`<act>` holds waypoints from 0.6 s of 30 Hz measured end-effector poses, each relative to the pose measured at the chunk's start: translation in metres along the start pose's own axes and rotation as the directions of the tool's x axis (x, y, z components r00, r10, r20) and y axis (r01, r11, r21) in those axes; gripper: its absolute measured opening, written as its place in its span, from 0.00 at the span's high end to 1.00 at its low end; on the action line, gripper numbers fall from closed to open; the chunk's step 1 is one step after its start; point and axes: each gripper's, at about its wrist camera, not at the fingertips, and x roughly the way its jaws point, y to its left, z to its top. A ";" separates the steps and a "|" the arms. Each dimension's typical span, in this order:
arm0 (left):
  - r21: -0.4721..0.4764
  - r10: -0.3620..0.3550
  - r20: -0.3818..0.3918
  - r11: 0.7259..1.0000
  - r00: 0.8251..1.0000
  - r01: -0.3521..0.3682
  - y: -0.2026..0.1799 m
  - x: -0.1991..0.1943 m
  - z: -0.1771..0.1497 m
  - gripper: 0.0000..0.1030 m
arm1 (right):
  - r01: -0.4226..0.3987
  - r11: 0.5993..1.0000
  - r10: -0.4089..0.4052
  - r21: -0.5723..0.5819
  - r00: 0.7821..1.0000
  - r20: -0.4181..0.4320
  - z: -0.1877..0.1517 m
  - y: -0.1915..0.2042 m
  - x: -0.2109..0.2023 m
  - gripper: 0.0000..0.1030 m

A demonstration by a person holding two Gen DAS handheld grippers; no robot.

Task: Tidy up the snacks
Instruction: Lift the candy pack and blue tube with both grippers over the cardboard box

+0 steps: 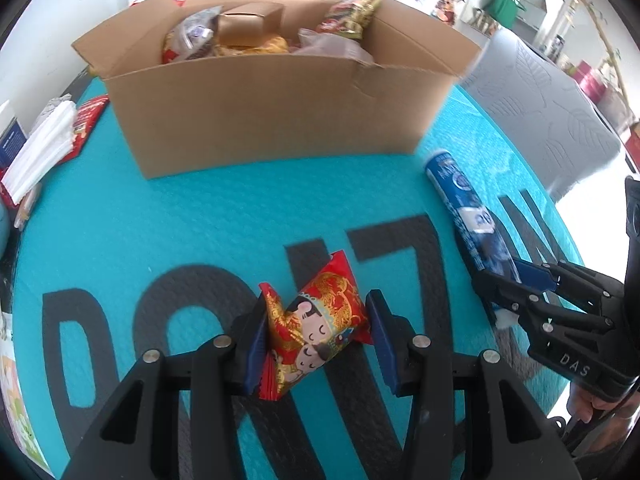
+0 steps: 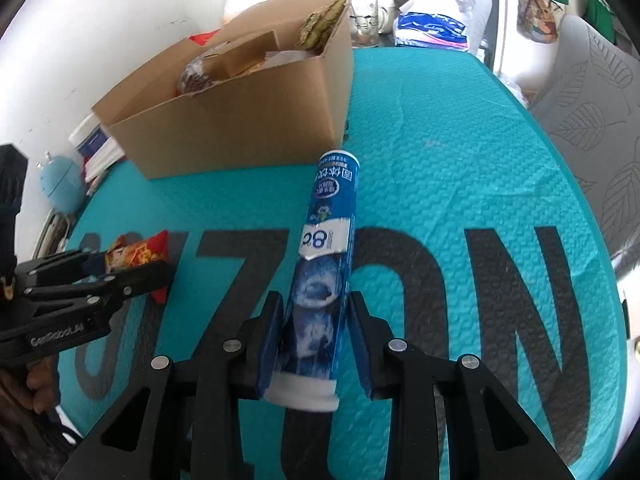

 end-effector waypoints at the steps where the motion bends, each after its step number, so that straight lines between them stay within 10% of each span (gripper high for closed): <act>1: 0.007 -0.002 -0.005 1.000 1.000 0.002 -0.002 0.000 -0.002 0.56 | 0.004 1.000 -0.004 -0.010 1.000 -0.002 -0.005 0.001 -0.002 0.68; 18: 0.014 0.006 0.002 1.000 1.000 -0.006 -0.008 -0.003 -0.012 0.56 | 0.102 0.988 -0.096 -0.119 0.994 0.058 -0.010 0.026 0.009 0.56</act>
